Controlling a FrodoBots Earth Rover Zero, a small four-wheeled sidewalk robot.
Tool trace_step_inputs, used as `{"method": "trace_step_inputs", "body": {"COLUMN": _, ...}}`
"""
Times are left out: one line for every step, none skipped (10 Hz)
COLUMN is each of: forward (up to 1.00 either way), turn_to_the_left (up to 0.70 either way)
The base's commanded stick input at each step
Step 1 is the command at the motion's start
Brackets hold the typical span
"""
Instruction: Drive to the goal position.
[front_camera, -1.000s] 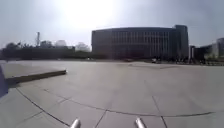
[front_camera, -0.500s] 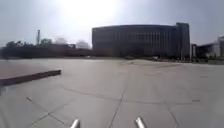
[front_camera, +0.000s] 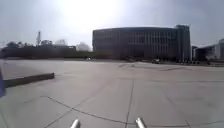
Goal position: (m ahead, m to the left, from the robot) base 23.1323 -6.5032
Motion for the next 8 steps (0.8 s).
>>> {"method": "trace_step_inputs", "body": {"forward": 1.00, "turn_to_the_left": -0.08}}
{"method": "trace_step_inputs", "body": {"forward": 1.00, "turn_to_the_left": -0.27}}
{"method": "trace_step_inputs", "body": {"forward": 1.00, "turn_to_the_left": -0.25}}
{"method": "trace_step_inputs", "body": {"forward": 1.00, "turn_to_the_left": -0.02}}
{"method": "trace_step_inputs", "body": {"forward": 1.00, "turn_to_the_left": 0.00}}
{"method": "trace_step_inputs", "body": {"forward": 1.00, "turn_to_the_left": 0.00}}
{"method": "trace_step_inputs", "body": {"forward": 1.00, "turn_to_the_left": 0.00}}
{"method": "trace_step_inputs", "body": {"forward": 1.00, "turn_to_the_left": -0.12}}
